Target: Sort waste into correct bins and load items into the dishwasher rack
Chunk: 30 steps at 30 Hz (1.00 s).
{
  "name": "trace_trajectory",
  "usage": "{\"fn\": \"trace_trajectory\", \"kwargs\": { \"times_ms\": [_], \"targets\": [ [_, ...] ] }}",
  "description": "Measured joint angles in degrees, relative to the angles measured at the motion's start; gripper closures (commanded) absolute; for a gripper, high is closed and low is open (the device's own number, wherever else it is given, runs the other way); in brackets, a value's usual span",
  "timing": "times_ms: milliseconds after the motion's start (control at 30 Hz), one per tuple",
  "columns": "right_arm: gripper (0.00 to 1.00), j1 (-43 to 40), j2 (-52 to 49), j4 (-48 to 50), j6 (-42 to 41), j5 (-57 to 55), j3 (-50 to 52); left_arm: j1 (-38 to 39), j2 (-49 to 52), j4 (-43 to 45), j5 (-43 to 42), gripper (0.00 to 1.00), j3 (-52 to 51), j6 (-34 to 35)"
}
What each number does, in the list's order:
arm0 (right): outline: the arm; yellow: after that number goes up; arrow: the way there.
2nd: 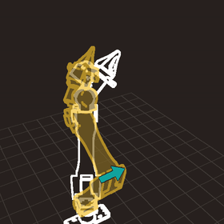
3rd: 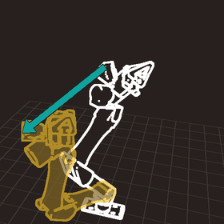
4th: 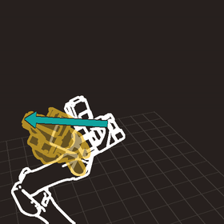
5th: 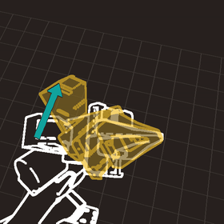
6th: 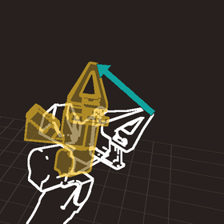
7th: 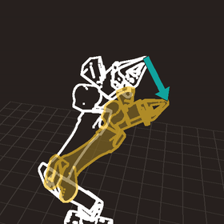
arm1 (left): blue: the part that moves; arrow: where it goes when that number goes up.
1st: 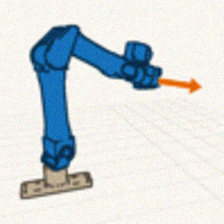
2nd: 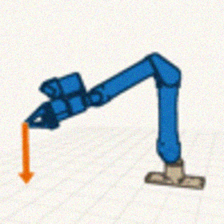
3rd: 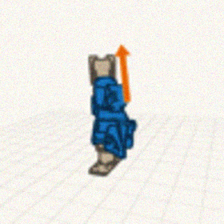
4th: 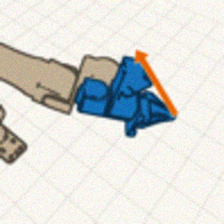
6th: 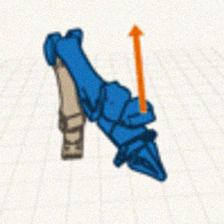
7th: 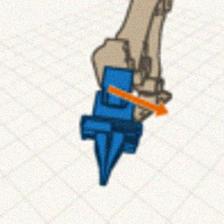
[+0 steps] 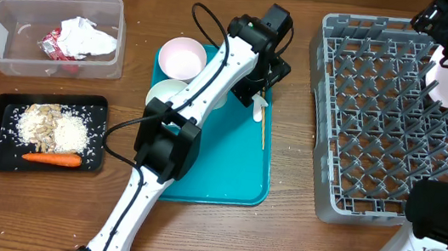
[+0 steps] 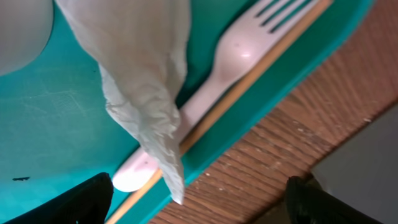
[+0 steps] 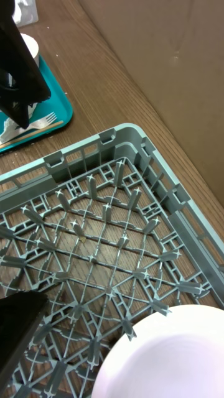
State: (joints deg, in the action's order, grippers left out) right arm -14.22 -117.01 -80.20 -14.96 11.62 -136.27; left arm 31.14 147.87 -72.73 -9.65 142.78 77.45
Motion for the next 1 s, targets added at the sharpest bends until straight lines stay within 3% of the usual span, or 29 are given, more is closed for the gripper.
{"fn": "trace_trajectory", "kwargs": {
  "times_ms": [700, 1000],
  "targets": [
    [0.0, 0.0, 0.0, 0.0, 0.0, 0.0, 0.0, 1.5, 1.1, -1.6, 4.8, 0.14, 0.0, 2.2],
    [0.0, 0.0, 0.0, 0.0, 0.0, 0.0, 0.0, 1.5, 1.4, -2.3, 7.0, 0.32, 0.0, 2.6]
  ]
}}
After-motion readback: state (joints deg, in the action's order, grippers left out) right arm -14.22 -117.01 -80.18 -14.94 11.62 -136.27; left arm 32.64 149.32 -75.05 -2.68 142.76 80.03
